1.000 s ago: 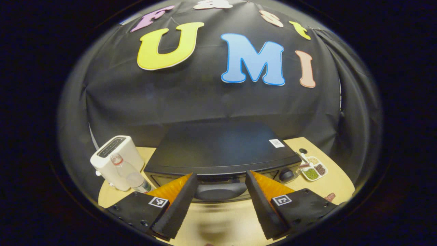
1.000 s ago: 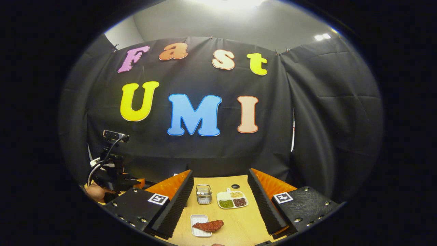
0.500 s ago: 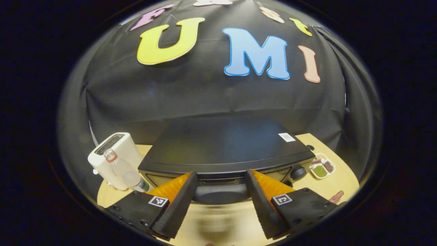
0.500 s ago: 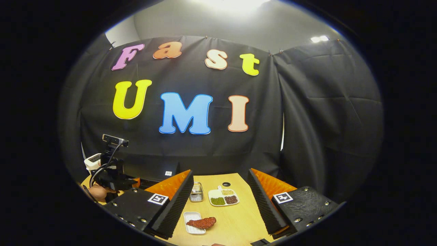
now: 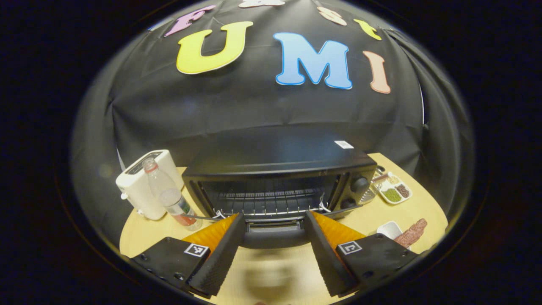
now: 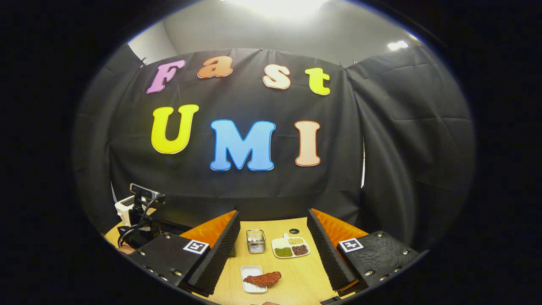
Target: Open the electric oven with the left hand, put the food in, and close the electric oven.
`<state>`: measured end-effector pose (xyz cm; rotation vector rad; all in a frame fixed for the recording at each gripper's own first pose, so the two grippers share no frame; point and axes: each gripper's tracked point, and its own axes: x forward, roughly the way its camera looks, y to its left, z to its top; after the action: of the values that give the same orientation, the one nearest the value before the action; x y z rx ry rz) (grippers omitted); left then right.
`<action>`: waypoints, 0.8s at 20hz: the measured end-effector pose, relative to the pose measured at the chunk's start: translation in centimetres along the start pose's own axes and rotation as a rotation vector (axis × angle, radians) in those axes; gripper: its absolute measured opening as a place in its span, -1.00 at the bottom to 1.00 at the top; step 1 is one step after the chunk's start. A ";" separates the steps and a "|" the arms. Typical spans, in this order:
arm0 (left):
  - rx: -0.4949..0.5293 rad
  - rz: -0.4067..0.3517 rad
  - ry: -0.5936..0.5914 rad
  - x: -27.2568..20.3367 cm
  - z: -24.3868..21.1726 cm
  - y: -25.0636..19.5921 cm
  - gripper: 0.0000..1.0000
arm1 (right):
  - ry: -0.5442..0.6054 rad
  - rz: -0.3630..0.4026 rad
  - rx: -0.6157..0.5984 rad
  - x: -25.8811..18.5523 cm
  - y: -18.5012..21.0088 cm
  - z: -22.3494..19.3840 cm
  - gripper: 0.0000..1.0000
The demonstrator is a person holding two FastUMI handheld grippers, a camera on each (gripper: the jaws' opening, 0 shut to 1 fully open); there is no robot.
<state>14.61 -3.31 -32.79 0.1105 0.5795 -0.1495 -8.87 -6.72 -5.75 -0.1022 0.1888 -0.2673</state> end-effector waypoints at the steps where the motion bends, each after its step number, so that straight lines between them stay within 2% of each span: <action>1: 0.009 -0.002 0.006 -0.4 -0.9 -0.2 0.97 | -0.002 -0.001 -0.001 -0.2 -0.1 0.0 0.92; 4: 0.034 -0.016 0.031 -1.1 -3.5 -0.5 0.97 | -0.014 -0.015 -0.014 -0.6 -0.9 0.5 0.92; 5: 0.037 -0.018 0.039 -1.4 -4.4 -0.5 0.90 | -0.015 -0.021 -0.014 -0.9 -1.1 0.4 0.92; 7: 0.039 -0.022 0.068 -1.5 -6.1 -0.6 0.90 | -0.007 -0.034 -0.011 -1.5 -1.4 0.1 0.92; 8: 0.034 -0.022 0.093 -1.6 -7.4 -0.6 0.97 | -0.003 -0.040 -0.013 -1.8 -1.5 0.0 0.92; 10: 0.009 -0.039 0.135 -1.7 -9.5 -0.5 0.90 | 0.002 -0.051 -0.023 -2.4 -1.6 -0.2 0.92; 11: 0.006 -0.031 0.150 -1.7 -10.2 0.0 0.97 | 0.004 -0.054 -0.028 -2.6 -1.5 -0.3 0.92; 13: 0.007 -0.028 0.128 -1.6 -9.8 0.8 0.90 | 0.011 -0.065 -0.034 -2.9 -1.5 -0.6 0.92; 15: 0.006 -0.028 0.116 -2.3 -8.7 1.5 0.97 | 0.025 -0.066 -0.021 -3.0 -1.1 -1.0 0.92; 16: -0.006 -0.031 0.092 -2.7 -7.5 1.8 0.90 | 0.034 -0.064 -0.013 -2.9 -0.8 -1.2 0.92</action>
<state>8.66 -0.11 -37.39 0.1032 0.6731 -0.1731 -12.09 -6.80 -6.36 -0.1168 0.2209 -0.3313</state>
